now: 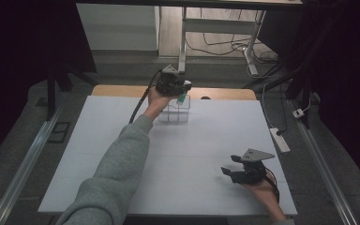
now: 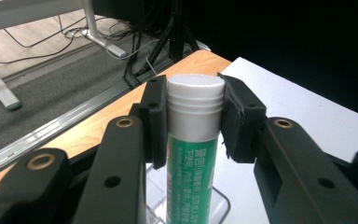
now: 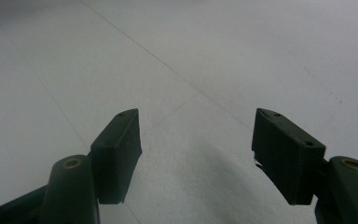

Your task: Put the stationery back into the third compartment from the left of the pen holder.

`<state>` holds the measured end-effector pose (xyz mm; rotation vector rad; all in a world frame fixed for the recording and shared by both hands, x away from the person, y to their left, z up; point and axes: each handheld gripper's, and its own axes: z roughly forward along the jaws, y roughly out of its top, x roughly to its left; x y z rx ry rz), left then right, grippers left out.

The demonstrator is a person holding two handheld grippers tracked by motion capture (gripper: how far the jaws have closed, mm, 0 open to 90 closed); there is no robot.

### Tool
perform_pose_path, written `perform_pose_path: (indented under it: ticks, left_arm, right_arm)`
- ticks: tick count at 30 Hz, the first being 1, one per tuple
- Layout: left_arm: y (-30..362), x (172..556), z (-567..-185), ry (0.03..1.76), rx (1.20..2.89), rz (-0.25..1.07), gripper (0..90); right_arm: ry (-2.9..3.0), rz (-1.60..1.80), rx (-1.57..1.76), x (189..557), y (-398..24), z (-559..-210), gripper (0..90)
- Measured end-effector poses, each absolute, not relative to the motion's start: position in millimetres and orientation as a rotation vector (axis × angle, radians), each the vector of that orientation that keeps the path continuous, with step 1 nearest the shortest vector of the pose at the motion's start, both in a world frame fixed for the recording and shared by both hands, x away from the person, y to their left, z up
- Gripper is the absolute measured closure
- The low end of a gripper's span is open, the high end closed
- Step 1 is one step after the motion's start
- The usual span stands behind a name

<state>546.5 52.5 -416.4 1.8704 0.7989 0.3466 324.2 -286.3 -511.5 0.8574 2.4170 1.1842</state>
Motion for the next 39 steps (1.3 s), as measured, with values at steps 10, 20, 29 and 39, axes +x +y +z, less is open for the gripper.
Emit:
perform_pose_path:
  ticks: [10,20,29,39]
  left_arm:
    - [46.3,553.9,-427.2,0.809,1.882,0.344,62.4]
    - [56.6,542.3,-423.4,0.795,1.969,0.301,43.2]
    - [74.8,521.6,-424.1,0.764,1.999,0.284,41.8]
    - [104.4,480.2,-432.2,0.748,2.032,0.282,41.8]
  right_arm:
    - [2.42,1.185,0.859,324.4,-287.3,-511.8,31.5]
    - [2.418,1.182,0.862,324.6,-287.6,-511.9,31.5]
    - [2.417,1.179,0.864,324.4,-287.6,-511.8,31.2]
    - [2.39,1.208,0.879,323.2,-291.9,-508.7,31.3]
